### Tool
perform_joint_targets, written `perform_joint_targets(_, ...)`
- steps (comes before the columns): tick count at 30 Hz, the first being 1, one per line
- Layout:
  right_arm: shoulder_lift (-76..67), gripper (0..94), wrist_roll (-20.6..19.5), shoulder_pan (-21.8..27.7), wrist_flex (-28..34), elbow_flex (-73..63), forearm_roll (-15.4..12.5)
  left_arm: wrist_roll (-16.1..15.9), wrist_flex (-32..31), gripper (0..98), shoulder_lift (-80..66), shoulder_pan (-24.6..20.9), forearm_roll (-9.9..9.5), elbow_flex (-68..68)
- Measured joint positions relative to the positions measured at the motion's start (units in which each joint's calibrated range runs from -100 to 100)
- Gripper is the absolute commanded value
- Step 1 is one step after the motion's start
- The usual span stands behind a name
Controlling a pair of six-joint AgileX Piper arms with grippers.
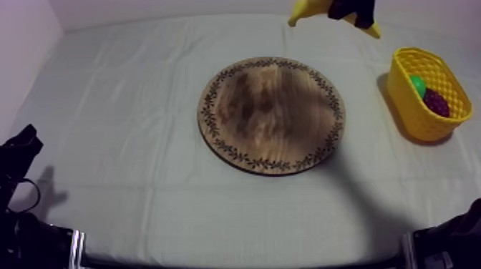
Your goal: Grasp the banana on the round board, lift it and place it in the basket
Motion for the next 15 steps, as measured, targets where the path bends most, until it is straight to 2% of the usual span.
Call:
perform_joint_targets(9, -1.7, 21.0, -2.7, 2.5, 0.4, 3.9, 0.1, 0.0, 0.0, 0.1, 0.0, 0.0, 0.00, 0.0)
perform_joint_targets(15, -2.7, 23.1, -5.8, 5.7, -0.4, 6.8, 1.6, 0.0, 0.0, 0.1, 0.0, 0.0, 0.00, 0.0)
